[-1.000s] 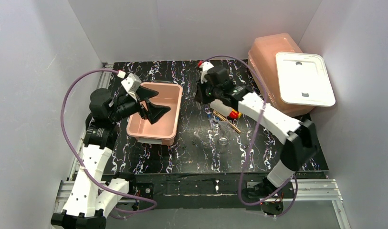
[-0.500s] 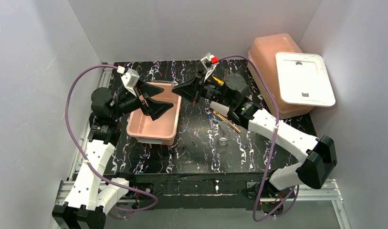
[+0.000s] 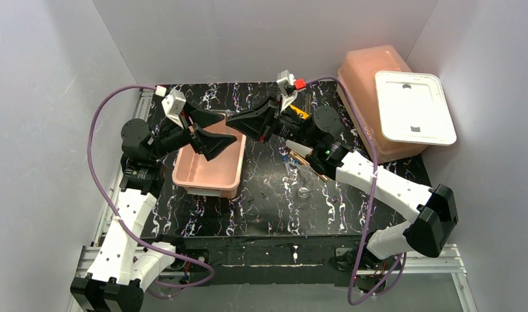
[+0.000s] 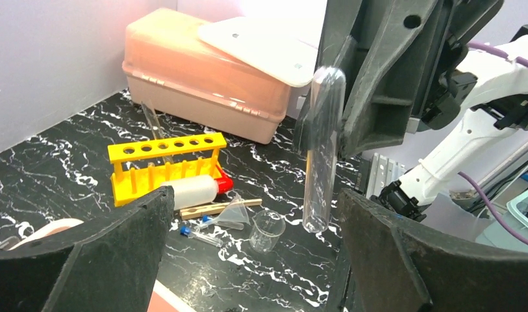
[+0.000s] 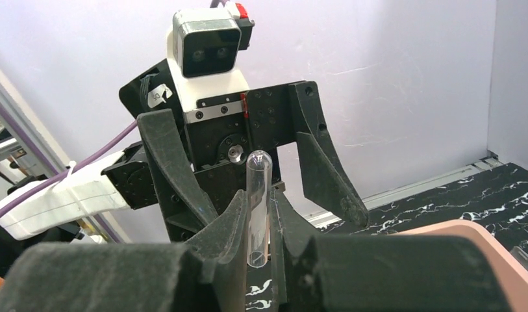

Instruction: Organize the chemistry lab equipment

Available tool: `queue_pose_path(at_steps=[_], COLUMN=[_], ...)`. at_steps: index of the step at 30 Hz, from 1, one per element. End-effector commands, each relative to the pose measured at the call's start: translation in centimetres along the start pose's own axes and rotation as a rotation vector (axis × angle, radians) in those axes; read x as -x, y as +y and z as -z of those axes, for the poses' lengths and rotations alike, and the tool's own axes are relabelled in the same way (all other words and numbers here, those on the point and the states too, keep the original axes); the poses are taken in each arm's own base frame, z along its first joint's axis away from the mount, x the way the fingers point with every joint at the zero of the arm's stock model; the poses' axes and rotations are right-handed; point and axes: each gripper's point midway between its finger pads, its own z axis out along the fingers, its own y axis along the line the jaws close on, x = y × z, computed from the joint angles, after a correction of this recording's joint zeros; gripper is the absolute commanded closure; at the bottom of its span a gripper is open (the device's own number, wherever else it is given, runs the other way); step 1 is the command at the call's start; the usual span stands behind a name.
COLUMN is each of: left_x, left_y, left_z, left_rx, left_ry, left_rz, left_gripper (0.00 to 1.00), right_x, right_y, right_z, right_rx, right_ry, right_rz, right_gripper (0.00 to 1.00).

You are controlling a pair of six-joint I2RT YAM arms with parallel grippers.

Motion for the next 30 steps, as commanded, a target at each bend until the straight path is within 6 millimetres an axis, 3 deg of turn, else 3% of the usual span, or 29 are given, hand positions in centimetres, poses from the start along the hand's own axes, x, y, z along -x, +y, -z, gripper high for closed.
queue_pose_path(at_steps=[1,7,14,19,30], left_x=[2.6,3.0,2.7,2.7,2.5], left_y=[-2.4,-3.7,-4.2,-4.4,-4.4], left_z=[0.1,0.2,0.2,0.2,0.0], left_rx=[-0.077,-0.155,-0.191,-0.210,-0.240], left_ry=[-0.036,-0.011,0.009,0.016,0.037], left_rz=[-0.056,-0.072,-0.072,-0.072,-0.075], left_gripper=[0.08,0.34,0.46,0.47,0.67], right_x=[1.8,1.4,1.3,0.9,0.4], right_y=[1.8,1.2,0.9,1.1,1.3], right_z=[-0.4,-0.4,-0.5,-0.7,-0.7], right_rx=[0.061,0.027,0.013,0.030,0.037], right_ry=[-0.064,-0.053,-0.045,-0.028,-0.006], right_rz=[0.050,0.076,0.093,0.080,0.066], right_gripper=[0.99,0.99,0.99,0.99,0.99])
